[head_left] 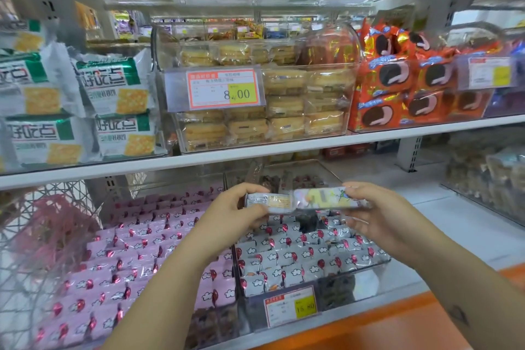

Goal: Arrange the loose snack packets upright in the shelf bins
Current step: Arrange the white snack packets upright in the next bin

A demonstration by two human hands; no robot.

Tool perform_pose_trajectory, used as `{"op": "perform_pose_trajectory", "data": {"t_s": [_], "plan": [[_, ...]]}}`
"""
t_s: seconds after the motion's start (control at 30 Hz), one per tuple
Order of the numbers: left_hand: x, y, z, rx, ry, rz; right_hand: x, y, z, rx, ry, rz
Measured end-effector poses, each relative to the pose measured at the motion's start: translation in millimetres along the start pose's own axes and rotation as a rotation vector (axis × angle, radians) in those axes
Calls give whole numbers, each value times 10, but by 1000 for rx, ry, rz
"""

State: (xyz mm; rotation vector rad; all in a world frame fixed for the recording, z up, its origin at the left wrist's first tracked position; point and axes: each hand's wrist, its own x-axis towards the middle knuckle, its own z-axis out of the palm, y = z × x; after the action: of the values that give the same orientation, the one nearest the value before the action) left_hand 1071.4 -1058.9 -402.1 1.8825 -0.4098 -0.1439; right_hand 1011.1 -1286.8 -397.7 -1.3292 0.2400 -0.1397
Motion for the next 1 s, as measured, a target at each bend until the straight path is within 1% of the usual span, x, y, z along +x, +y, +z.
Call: {"op": "perform_pose_trajectory", "data": {"t_s": [0.1, 0.2, 0.3, 0.4, 0.53, 0.6, 0.7, 0.8, 0.9, 1.0], "plan": [[-3, -19, -28, -73, -72, -47, 38, -53, -92, 62, 94, -82], [-18, -31, -50, -43, -102, -47, 32, -85, -165, -31, 113, -168], [-40, -12, -72, -8, -106, -2, -20, -105, -159, -79, 51, -206], [-77, 36, -71, 63, -138, 60, -59, -102, -123, -177, -45, -237], [-102, 69, -2, -55, -248, 39, -76, -43, -75, -361, -125, -250], [-96, 67, 42, -59, -277, 57, -80, -21, -58, -413, -155, -241], [-82, 49, 105, -31, -209, 89, -89, -31, -35, -423, -152, -229], [-53, -3, 112, 65, -141, 162, -76, -37, -53, -398, -132, -226], [-17, -80, 85, 128, -179, 206, -63, -31, -88, -397, -124, -223], [-18, -101, 114, 77, -174, 156, -48, -21, -83, -322, -115, -196]]}}
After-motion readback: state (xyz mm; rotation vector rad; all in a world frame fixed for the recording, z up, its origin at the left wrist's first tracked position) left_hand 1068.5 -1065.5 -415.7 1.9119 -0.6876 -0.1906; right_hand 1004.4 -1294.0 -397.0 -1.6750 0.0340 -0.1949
